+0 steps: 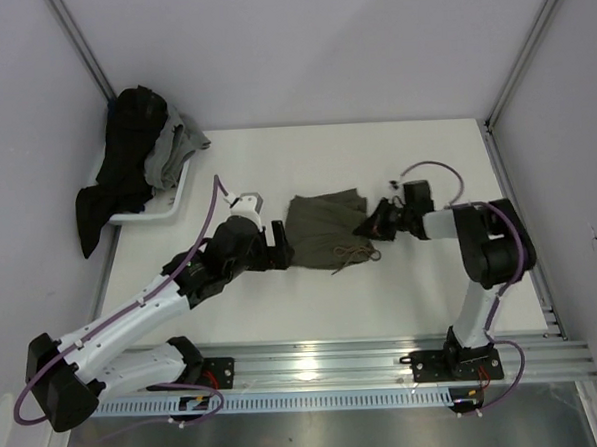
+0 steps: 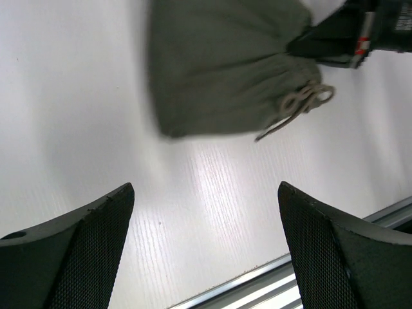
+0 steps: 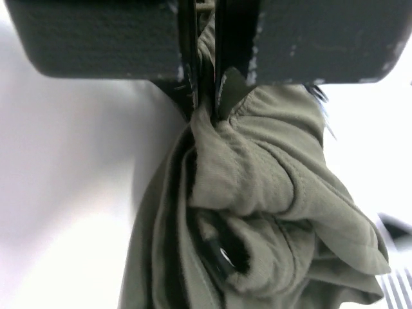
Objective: Fold and stack the shorts
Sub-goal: Neatly place the folded shorts to the corner
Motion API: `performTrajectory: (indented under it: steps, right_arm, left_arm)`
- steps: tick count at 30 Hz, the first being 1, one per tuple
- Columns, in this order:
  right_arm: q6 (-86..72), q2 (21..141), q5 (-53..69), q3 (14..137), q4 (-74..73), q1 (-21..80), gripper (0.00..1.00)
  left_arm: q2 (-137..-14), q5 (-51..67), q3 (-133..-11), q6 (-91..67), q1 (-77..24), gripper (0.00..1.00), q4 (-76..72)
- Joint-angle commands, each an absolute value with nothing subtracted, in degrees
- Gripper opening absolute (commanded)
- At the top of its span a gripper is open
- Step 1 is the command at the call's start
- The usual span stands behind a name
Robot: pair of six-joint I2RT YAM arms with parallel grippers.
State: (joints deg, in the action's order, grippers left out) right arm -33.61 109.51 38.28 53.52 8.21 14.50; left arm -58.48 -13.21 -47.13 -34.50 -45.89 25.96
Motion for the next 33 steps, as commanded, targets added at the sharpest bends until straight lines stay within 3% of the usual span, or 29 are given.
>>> performTrajectory:
  steps: [1,8,17,21,27,33]
  right_arm:
    - [-46.7,102.7,29.7,42.6,20.9,2.9,0.00]
    - [-58.9,87.0,19.4,23.6,29.4,-13.2,0.00]
    - [-72.0,70.9,-2.4,15.5,27.6,-17.8,0.00]
    - [-77.1,75.7,-6.6,20.6,29.1,-18.4,0.00]
    - [-83.5,96.0,-4.8,28.1,44.3,-20.7,0.00]
    - [-83.5,112.7,-3.2,42.6,45.1,-20.1,0.00]
  left_arm:
    - [-56.7,-12.5,-46.7,-34.7,-45.4,0.94,26.5]
    - [-56.0,-11.4,-45.7,-34.7,-45.1,0.94,25.5]
    - [-54.8,-10.0,-44.3,-34.6,-45.0,0.93,24.4]
    - [-53.8,-9.8,-43.5,-34.4,-45.0,0.93,24.3]
    - [-56.8,-9.4,-44.9,-32.9,-44.8,0.93,23.8]
    - [-59.6,-9.0,-45.6,-31.6,-44.3,0.93,20.9]
